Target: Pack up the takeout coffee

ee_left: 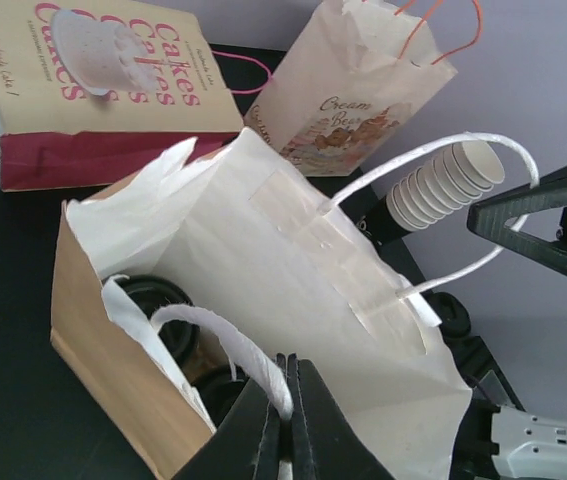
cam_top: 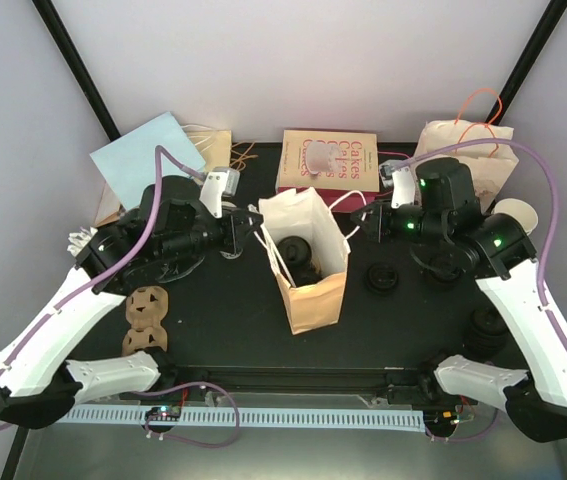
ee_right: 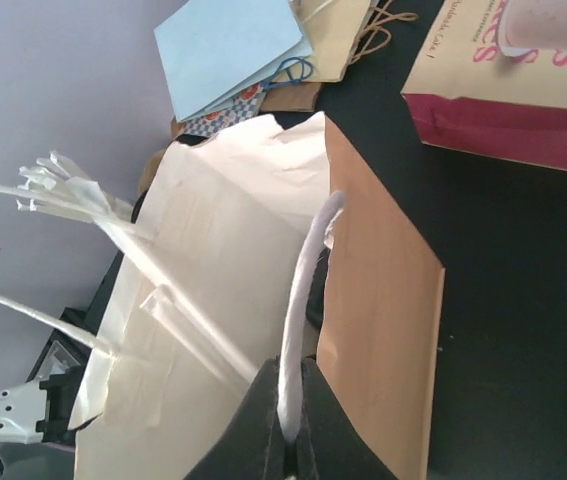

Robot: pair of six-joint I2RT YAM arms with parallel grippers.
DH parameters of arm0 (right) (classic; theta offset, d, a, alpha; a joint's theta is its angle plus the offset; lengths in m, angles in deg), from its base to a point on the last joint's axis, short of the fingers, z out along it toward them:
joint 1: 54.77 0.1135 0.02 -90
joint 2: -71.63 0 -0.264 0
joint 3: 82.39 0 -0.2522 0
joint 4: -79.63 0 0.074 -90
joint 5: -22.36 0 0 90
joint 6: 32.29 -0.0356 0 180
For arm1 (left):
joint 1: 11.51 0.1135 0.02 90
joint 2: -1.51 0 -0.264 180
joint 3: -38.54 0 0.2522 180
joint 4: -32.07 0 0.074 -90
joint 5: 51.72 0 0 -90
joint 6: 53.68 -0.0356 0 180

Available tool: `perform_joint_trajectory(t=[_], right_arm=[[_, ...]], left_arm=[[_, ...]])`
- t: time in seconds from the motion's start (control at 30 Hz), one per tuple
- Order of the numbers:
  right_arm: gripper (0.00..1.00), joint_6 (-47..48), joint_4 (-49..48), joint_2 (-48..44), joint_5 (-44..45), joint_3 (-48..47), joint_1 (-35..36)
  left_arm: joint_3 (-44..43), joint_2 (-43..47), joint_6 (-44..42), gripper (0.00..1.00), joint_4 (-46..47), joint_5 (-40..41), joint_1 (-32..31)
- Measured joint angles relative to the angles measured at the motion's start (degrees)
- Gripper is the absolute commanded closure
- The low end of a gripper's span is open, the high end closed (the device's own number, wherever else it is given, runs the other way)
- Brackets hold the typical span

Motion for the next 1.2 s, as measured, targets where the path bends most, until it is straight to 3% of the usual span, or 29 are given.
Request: perform_joint_trajectory(t=[0.8, 0.83, 0.87, 0.9, 0.93, 0.97, 1.03, 1.2], right_arm=[[0.99, 2.2, -6.7, 9.4, -1.3, -0.6, 0.3], [0.95, 2.3, -6.8, 9.8, -1.3, -0.9, 0.3], [0.85, 2.3, -7.0, 10.2, -1.3, -1.2, 0.3], [0.66, 2.5, -7.0, 10.5, -1.3, -1.5, 0.3], [0.46, 2.7, -7.1, 10.8, -1.2, -1.7, 0.3], [0.37, 2.9, -7.4, 11.0, -1.0, -1.7, 0.3], [0.32, 3.0, -7.4, 11.2, -0.6, -1.7, 0.3], [0.12, 4.3, -7.3, 11.1, 2.3, -1.7, 0.3]], left_arm=[[0.0, -6.3, -9.0, 0.98, -0.3, -12.7, 16.8], [0.0, -6.7, -9.3, 0.99, -0.2, -13.1, 17.3], [0.0, -7.1, -9.5, 0.98, -0.2, -13.5, 17.7], [0.0, -7.4, -9.7, 0.94, -0.1, -13.8, 18.1], [0.0, -7.7, -9.8, 0.83, -0.1, -14.2, 18.4], [0.0, -8.1, -10.2, 0.69, -0.1, -14.5, 18.6], [0.0, -8.6, -11.0, 0.51, 0.0, -15.3, 18.8], [0.0, -8.3, -12.2, 0.25, 0.1, -16.0, 19.0]])
